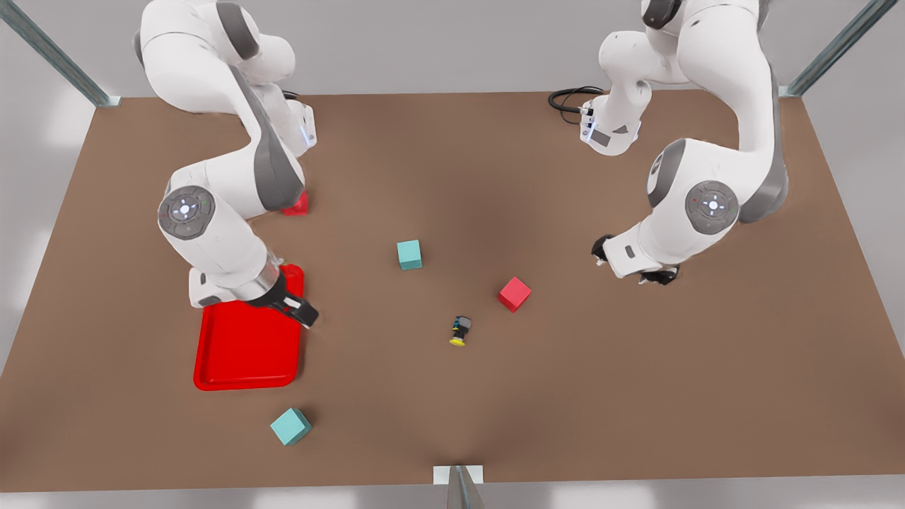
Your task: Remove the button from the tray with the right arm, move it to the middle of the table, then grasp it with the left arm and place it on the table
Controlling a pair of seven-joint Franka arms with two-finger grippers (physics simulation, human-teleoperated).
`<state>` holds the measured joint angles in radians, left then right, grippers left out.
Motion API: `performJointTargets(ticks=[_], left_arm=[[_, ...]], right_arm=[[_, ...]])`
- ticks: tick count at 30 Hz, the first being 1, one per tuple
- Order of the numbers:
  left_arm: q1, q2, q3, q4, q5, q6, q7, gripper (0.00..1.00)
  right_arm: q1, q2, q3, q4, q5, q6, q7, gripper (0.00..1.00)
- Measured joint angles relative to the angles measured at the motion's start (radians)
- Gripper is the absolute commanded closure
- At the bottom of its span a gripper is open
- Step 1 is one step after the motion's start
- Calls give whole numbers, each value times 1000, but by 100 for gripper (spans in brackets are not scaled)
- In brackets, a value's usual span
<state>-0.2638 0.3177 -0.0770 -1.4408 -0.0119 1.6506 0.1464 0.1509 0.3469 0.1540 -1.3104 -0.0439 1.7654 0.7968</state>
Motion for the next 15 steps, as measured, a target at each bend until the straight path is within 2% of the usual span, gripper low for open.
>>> performJointTargets(ticks=[3, 8, 15], left_arm=[[-117, 141, -52, 2, -41, 87, -89, 0], [-150, 349, -135, 11, -83, 348, -264, 0], [-193, 459, -156, 10, -97, 657, -448, 0]], right_arm=[[-52, -90, -1, -116, -6, -13, -75, 0], [-67, -101, 20, -64, -30, -58, -178, 0], [-142, -101, 19, -32, -27, -92, -282, 0]])
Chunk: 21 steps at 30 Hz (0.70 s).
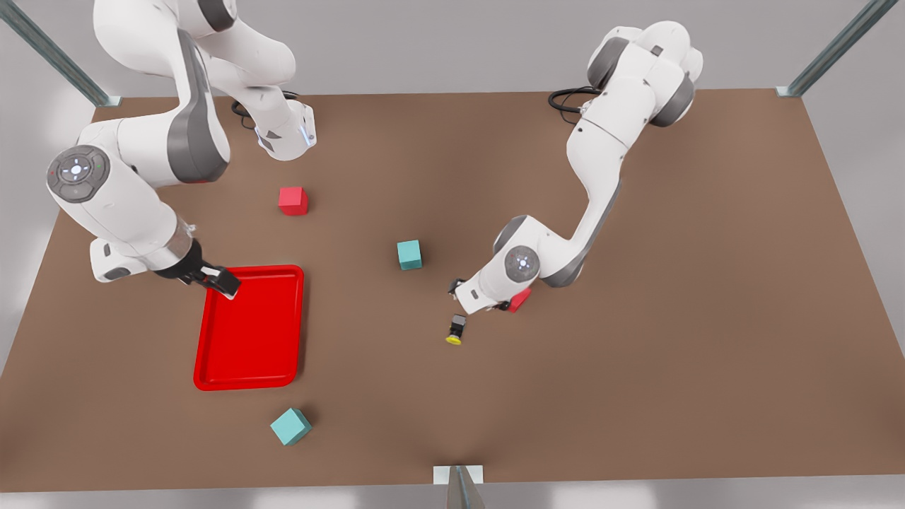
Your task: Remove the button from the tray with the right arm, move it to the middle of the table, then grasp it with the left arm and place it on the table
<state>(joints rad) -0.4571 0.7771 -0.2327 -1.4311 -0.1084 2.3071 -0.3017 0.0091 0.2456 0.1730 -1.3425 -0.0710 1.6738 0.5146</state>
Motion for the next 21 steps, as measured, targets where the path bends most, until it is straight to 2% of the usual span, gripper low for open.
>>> performJointTargets(ticks=[10, 18, 21], left_arm=[[-18, 98, 1, 35, 73, 213, -215, 0], [-20, 143, 10, 40, 97, 257, -246, 0], [-20, 169, 12, 124, 121, 237, -252, 0]], right_arm=[[-40, 8, 0, 40, -1, -3, -92, 0], [-57, 8, -2, 42, -4, -2, -137, 0], [-65, 7, -1, 42, -3, -2, -150, 0]])
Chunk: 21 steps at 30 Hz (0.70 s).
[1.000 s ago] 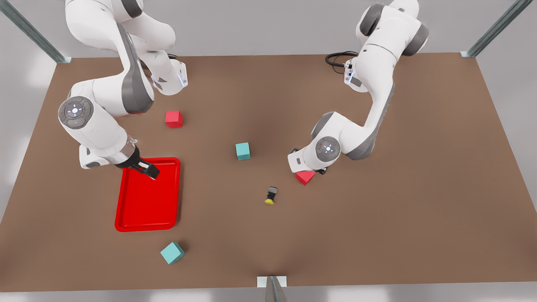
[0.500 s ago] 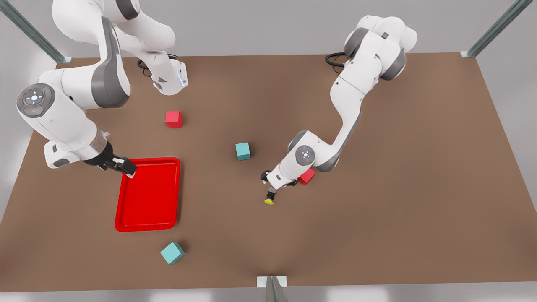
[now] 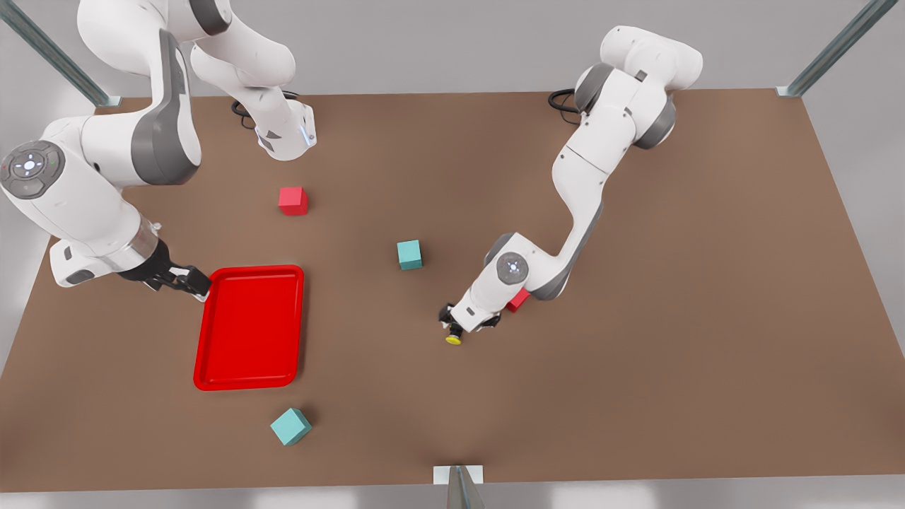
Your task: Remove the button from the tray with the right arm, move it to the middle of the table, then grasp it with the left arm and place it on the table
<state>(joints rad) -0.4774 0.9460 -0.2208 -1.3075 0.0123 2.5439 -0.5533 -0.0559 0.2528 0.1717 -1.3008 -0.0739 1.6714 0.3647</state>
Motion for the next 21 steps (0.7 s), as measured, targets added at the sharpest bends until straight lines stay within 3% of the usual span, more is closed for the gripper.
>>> performJointTargets(ticks=[4, 16, 21], left_arm=[[-10, 42, 4, 118, 52, -83, -5, 0], [-20, 50, -14, 143, 152, -328, -23, 0], [-18, 98, -44, 230, 154, -358, -42, 0]], right_arm=[[-7, 0, 1, 0, 1, 0, -15, 0], [-11, 0, 1, 0, 4, -1, -44, 0], [-6, 0, 1, 0, 1, -2, -51, 0]])
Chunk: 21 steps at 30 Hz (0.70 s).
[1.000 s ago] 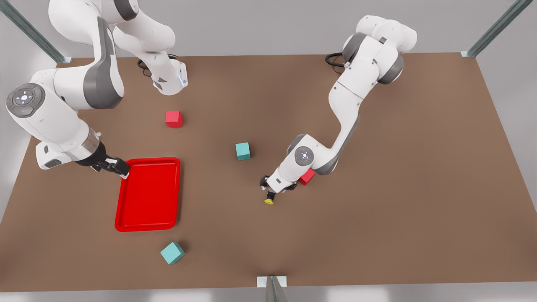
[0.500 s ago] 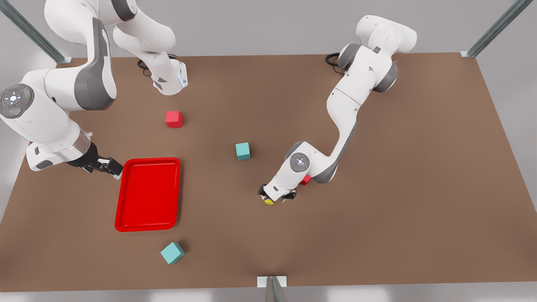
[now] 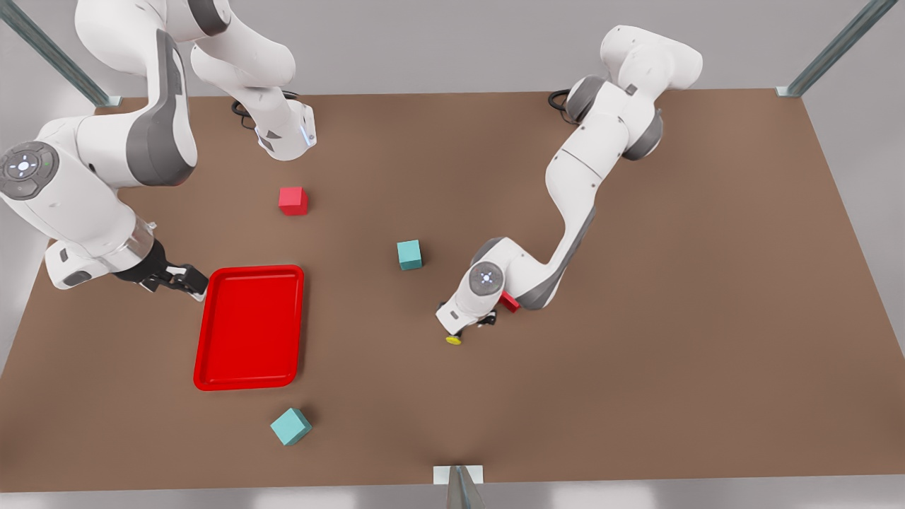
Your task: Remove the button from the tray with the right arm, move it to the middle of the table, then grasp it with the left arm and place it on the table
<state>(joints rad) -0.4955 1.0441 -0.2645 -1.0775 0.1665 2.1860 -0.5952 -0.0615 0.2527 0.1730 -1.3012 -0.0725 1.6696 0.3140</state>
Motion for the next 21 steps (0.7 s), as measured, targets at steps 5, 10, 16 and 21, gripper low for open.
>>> performJointTargets(ticks=[5, 10, 16, 21], left_arm=[[0, 29, -2, 16, 0, -9, -17, 0], [-10, 47, -1, 19, 1, -2, -30, 0], [-20, 70, 3, 58, 2, 14, -40, 0], [-20, 71, 4, 59, 2, 23, -45, 19]], right_arm=[[-1, 0, 0, 0, -2, 0, -5, 0], [4, 0, 0, 0, -3, 0, -9, 0], [4, 0, 0, 0, -3, 0, -12, 0], [4, 0, 0, 0, -3, 0, -14, 0]])
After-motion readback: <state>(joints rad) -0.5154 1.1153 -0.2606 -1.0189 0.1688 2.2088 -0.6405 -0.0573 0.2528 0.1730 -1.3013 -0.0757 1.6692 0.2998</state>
